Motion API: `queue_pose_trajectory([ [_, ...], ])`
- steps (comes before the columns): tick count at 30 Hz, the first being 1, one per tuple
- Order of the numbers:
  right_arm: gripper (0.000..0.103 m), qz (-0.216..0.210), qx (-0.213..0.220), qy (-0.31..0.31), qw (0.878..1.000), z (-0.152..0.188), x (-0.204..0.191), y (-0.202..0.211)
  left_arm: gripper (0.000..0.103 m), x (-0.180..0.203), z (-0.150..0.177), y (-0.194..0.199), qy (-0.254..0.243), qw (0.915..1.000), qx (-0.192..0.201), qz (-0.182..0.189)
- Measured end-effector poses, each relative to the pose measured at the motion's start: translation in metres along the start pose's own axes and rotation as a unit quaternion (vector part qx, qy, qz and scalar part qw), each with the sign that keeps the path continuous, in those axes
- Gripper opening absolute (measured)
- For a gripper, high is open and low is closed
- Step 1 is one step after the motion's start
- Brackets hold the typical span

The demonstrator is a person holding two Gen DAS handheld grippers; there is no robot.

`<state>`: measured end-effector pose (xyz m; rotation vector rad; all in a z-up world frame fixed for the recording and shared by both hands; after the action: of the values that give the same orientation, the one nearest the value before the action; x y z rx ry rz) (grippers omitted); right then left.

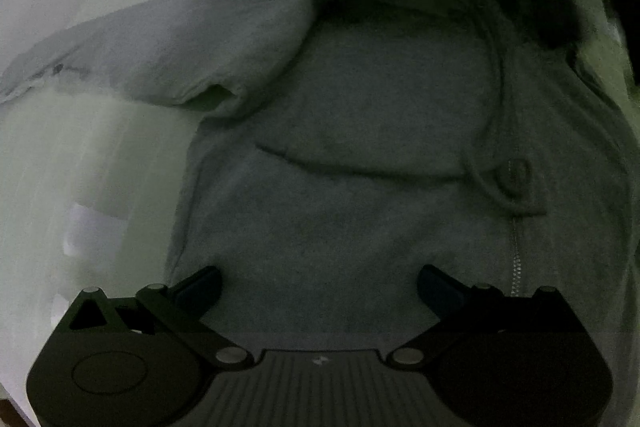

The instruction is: Fold clothes

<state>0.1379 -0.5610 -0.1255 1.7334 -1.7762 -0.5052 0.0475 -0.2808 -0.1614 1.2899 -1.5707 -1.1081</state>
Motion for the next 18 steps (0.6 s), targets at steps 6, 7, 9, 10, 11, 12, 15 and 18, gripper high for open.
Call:
queue_pose_trajectory([
  [6,0.060,0.071,0.068,-0.101,0.990,-0.030,0.057,0.037,0.103,0.002,0.008,0.004,-0.003,1.0000,0.009,0.002],
  [7,0.061,0.060,0.067,-0.101,0.991,-0.022,0.056,0.047,0.103,0.005,0.010,0.004,-0.003,1.0000,0.008,0.002],
  [9,0.073,0.050,0.047,-0.105,0.992,0.011,0.052,0.069,0.103,0.006,0.009,0.005,-0.005,1.0000,0.009,0.002],
  [10,0.075,0.055,0.034,-0.112,0.992,0.031,0.052,0.080,0.103,0.006,0.009,0.006,-0.006,0.9999,0.009,0.002],
  [11,0.077,0.064,0.020,-0.124,0.990,0.052,0.054,0.092,0.103,0.007,0.011,0.005,-0.006,0.9999,0.011,0.002],
  [12,0.079,0.075,-0.001,-0.144,0.987,0.077,0.056,0.105,0.103,0.005,0.011,0.004,-0.005,0.9999,0.012,0.002],
  [15,0.083,0.121,-0.056,-0.216,0.967,0.149,0.062,0.148,0.103,0.007,0.009,0.005,-0.002,1.0000,0.008,-0.001],
  [18,0.085,0.178,-0.096,-0.269,0.942,0.214,0.061,0.203,0.103,0.010,0.004,0.005,0.008,0.9998,-0.014,-0.009],
])
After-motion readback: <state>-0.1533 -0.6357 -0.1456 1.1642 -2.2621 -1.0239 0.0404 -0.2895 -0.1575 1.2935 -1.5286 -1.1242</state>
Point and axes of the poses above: each gripper's, at about its wrist camera, not at the fingertips, and y roughly against the way its jaws point, x to its right, z to its underside, the point moved 2 cm from there along -y, roughly the way its jaws point, and after that the axes turned 13 degrees about y, right-handed, at the moved point
